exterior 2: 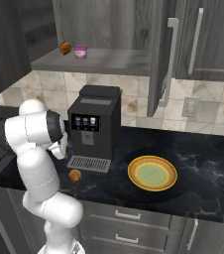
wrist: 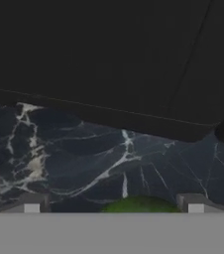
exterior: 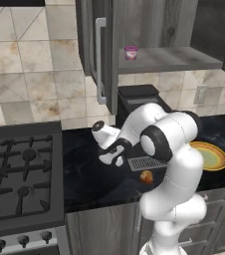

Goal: Pick the avocado and bread from the counter and place them on the plate. Then pick the jam from the cabinet and place it next to the plate. Lastly close the cabinet door.

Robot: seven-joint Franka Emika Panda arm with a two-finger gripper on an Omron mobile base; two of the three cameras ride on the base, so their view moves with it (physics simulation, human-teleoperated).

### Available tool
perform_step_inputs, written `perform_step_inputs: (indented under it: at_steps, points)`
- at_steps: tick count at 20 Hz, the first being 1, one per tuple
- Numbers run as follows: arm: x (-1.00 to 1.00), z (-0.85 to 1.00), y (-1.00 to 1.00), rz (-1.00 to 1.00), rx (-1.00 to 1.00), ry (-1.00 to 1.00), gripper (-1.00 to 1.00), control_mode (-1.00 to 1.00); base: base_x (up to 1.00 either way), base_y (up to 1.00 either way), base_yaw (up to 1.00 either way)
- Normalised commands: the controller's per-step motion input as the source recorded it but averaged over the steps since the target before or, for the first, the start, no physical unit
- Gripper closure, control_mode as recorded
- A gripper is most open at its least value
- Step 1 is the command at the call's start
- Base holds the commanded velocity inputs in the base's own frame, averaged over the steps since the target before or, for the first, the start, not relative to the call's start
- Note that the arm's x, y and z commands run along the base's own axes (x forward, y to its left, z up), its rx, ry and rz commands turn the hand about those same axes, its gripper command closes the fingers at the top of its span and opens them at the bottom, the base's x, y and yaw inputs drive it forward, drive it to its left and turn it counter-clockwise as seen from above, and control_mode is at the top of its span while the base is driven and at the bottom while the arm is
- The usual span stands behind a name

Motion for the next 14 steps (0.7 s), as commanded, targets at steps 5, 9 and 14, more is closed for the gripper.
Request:
perform_step_inputs:
  at_steps: [5,9,14]
  points:
    - [0.00,-0.52,0.22,-0.19,-0.04,0.00,1.00,-1.00,0.00,0.00,0.00]
    - [-0.14,-0.20,0.00,-0.24,0.00,-0.03,1.00,-1.00,0.00,0.00,0.00]
    - [-0.43,0.00,-0.03,-0.22,0.03,-0.16,1.00,-1.00,0.00,0.00,0.00]
